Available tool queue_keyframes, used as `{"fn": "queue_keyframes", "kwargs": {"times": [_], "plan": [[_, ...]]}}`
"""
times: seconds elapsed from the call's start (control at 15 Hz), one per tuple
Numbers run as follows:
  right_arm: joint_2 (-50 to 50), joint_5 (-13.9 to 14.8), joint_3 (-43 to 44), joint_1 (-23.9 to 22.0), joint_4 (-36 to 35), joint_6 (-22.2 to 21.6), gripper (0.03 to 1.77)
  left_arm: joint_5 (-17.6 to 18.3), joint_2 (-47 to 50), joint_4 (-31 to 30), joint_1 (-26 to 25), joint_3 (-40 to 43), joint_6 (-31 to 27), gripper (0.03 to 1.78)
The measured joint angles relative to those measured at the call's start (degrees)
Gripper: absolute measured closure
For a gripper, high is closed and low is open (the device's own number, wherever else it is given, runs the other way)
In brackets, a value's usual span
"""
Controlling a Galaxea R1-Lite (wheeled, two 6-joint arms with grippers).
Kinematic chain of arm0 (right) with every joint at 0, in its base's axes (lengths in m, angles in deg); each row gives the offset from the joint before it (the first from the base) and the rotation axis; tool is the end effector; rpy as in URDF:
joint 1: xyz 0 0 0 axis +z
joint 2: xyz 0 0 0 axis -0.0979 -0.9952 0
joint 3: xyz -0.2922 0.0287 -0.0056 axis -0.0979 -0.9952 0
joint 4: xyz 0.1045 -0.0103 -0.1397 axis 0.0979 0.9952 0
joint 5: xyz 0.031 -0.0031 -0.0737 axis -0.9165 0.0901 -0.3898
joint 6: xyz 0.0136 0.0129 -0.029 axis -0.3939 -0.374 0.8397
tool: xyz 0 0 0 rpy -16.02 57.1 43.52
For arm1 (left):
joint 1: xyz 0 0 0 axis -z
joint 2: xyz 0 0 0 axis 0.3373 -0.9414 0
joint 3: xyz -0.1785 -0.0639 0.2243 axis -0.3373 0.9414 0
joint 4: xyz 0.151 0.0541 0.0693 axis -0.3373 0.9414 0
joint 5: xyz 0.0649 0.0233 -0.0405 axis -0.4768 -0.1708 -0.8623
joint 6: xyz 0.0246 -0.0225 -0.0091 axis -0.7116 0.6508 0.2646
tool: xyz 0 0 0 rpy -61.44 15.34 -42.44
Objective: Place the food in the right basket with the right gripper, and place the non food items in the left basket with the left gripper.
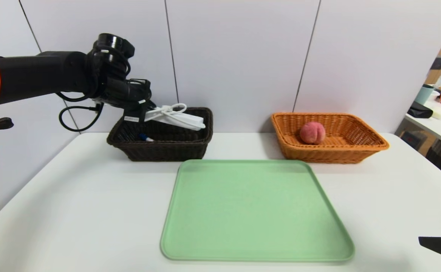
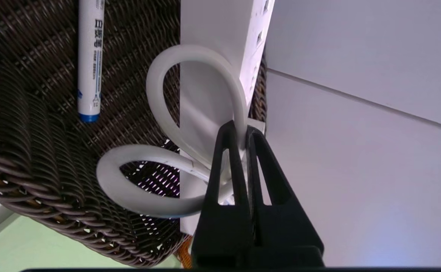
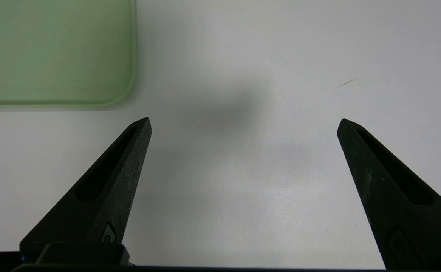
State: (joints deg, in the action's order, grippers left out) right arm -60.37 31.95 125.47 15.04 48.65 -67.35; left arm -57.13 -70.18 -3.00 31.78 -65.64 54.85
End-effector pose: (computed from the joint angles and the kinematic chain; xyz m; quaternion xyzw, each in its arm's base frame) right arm 0.0929 0.0106 0.2006 -0.0068 0.4227 -0.0129 0.9062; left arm 0.4001 -0.0863 0.2502 -0.6551 0.2737 0.1136 0.6950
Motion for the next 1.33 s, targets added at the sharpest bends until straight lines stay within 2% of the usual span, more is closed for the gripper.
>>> {"fn": "queue_keyframes", "kwargs": {"times": [0.33, 0.4, 0.67, 1.0, 1.13, 1.33], "plan": [[-0.6, 0.0, 0.0, 0.0, 0.0, 0.1, 0.1, 0.2, -1.9, 0.0, -0.7, 0.0, 1.3, 1.74], [-0.8, 0.0, -0.1, 0.0, 0.0, 0.1, 0.1, 0.2, -2.0, 0.0, -0.7, 0.0, 1.3, 1.66], [-1.2, -0.1, -0.2, 0.0, 0.0, 0.2, 0.1, 0.3, -1.9, -0.4, -0.7, 0.0, 1.2, 1.02], [-1.3, -0.1, 0.1, 0.0, 0.0, 0.3, 0.1, 0.4, -0.4, -0.1, -0.7, -0.1, 0.4, 0.59], [-1.2, 0.0, 0.5, 0.0, 0.0, 0.4, 0.1, 0.5, 1.6, 0.1, 0.2, 0.0, -2.5, 0.48], [-1.0, 0.1, 3.4, 0.0, -0.1, 0.4, 0.1, 0.0, 5.7, 0.2, 2.5, 0.0, -14.3, 0.36]]}}
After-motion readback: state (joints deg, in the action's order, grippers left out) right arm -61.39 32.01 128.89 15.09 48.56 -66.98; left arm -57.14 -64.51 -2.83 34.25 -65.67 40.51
